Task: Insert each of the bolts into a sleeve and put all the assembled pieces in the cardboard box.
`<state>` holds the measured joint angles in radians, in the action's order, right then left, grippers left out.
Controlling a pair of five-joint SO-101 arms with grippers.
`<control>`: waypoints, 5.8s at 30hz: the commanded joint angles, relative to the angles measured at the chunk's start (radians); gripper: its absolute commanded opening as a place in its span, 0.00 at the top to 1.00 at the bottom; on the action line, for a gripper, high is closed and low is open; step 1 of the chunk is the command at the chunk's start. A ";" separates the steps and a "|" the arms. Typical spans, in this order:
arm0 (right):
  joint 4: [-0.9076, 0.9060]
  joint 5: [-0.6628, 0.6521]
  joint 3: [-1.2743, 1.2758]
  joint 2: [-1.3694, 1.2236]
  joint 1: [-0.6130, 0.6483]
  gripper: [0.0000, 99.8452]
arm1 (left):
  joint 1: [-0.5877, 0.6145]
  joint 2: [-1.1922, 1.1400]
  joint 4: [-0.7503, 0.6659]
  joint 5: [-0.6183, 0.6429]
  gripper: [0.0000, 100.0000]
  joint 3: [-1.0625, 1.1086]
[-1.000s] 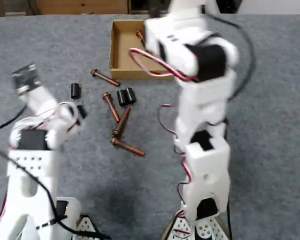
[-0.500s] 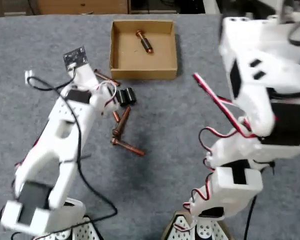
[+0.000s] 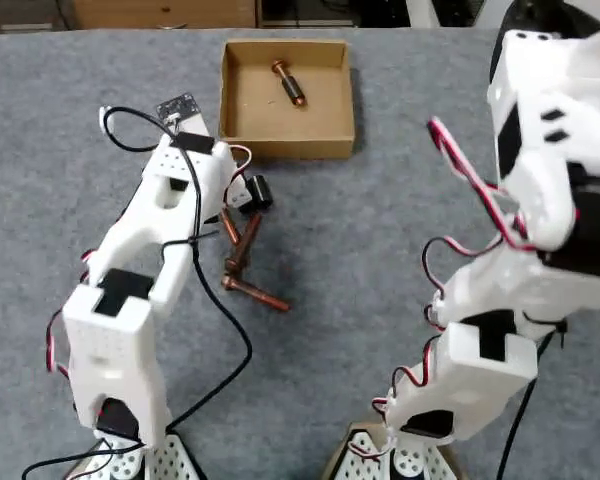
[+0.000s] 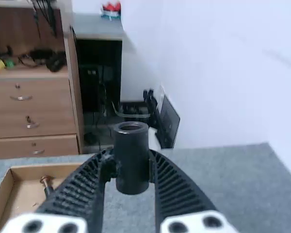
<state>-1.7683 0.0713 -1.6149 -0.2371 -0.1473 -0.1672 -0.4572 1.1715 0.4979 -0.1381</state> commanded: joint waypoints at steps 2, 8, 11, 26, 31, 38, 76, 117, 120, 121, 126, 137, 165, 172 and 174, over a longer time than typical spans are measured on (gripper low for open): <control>-0.020 0.026 -0.019 -0.007 -0.016 1.00 | 0.008 -0.061 0.049 0.008 0.83 -0.158; -0.020 0.026 -0.019 -0.015 -0.015 1.00 | 0.048 -0.139 0.061 0.008 0.83 -0.219; -0.020 0.026 -0.019 -0.015 -0.013 1.00 | 0.063 -0.157 0.060 0.002 0.90 -0.221; -0.020 0.020 -0.031 -0.001 -0.016 1.00 | 0.044 -0.189 0.064 -0.106 0.98 -0.230; -0.020 0.018 -0.019 0.090 -0.016 1.00 | 0.014 -0.189 0.196 -0.180 0.98 -0.313; -0.020 0.008 -0.019 0.205 -0.016 1.00 | -0.043 -0.189 0.333 -0.203 0.98 -0.489; 0.222 -0.046 1.498 0.995 -0.008 1.00 | -0.012 0.163 0.586 -0.301 0.98 -0.712; 0.971 -0.038 2.397 1.069 0.519 1.00 | -0.011 1.084 0.143 -0.377 0.98 0.275; 0.991 -0.038 2.443 1.090 0.539 1.00 | -0.012 1.198 0.043 -0.377 0.98 0.417; 0.997 -0.038 2.462 1.112 0.544 1.00 | -0.012 1.233 0.015 -0.377 0.98 0.454; 1.049 -0.038 2.598 1.293 0.561 1.00 | -0.012 1.379 -0.110 -0.377 0.98 0.594; 1.172 -0.038 2.999 1.857 0.559 1.00 | -0.014 1.477 -0.245 -0.377 0.98 0.695; 1.459 0.161 3.301 2.161 0.743 1.00 | -0.292 1.477 -0.236 -0.482 0.98 0.531; 1.459 0.158 3.301 2.161 0.743 1.00 | -0.347 1.478 -0.235 -0.531 0.98 0.473; 1.459 0.158 3.301 2.161 0.743 1.00 | -0.348 1.478 -0.235 -0.531 0.98 0.462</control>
<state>-0.3337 0.2232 1.6855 1.8052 0.5815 -0.5002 0.9973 0.9536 -0.0253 0.3959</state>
